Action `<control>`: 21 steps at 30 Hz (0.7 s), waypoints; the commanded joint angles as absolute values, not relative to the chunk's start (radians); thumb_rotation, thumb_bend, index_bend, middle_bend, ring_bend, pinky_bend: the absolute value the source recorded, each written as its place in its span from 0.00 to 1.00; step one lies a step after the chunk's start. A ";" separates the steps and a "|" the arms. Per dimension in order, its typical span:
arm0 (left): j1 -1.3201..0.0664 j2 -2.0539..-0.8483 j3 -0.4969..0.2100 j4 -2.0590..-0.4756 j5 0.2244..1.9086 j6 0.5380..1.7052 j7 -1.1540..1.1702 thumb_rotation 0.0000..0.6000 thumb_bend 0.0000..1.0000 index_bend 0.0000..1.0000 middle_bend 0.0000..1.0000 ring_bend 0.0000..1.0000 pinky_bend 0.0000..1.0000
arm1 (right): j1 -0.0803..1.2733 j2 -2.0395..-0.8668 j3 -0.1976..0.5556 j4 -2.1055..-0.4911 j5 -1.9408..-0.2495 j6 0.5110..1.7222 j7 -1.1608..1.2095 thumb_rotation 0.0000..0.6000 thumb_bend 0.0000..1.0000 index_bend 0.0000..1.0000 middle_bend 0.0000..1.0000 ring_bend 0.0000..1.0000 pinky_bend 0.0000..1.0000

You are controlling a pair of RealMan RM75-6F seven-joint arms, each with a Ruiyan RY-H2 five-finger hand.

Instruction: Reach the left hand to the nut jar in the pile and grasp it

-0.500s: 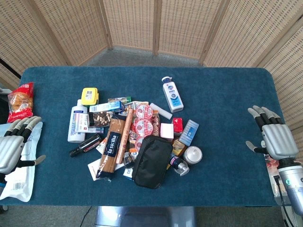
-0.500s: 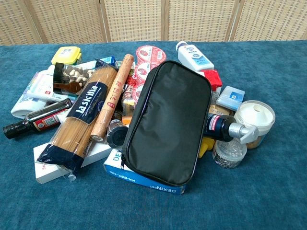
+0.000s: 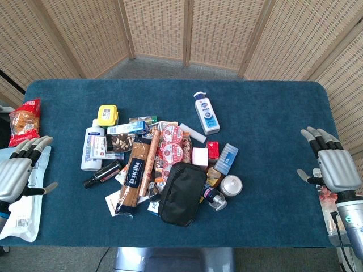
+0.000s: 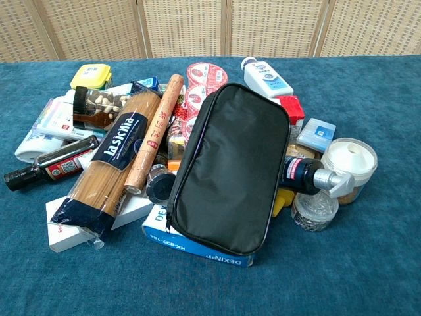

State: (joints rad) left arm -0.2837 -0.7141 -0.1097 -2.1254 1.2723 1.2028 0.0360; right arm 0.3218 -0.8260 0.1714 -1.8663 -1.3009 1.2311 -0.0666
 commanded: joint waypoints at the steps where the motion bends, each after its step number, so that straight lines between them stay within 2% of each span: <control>1: -0.332 -0.717 -0.128 -2.117 1.190 1.145 0.084 1.00 0.23 0.00 0.00 0.00 0.00 | 0.320 -0.806 0.170 -1.858 -1.308 1.222 -0.052 1.00 0.24 0.00 0.08 0.06 0.15; 14: -0.545 -0.863 -0.203 -1.991 0.903 0.972 0.212 1.00 0.23 0.00 0.00 0.00 0.00 | 0.249 -0.821 0.146 -1.967 -1.293 1.336 -0.151 1.00 0.24 0.00 0.08 0.06 0.15; 21: -0.652 -0.978 -0.207 -1.877 0.766 0.883 0.250 1.00 0.23 0.00 0.00 0.00 0.00 | 0.200 -0.798 0.130 -1.998 -1.289 1.392 -0.171 1.00 0.24 0.00 0.08 0.06 0.15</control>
State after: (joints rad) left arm -0.6234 -0.9484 -0.2038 -1.9068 0.7963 0.9086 0.2353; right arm 0.2054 -0.8015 0.1333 -1.9943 -1.2897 1.3866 -0.1688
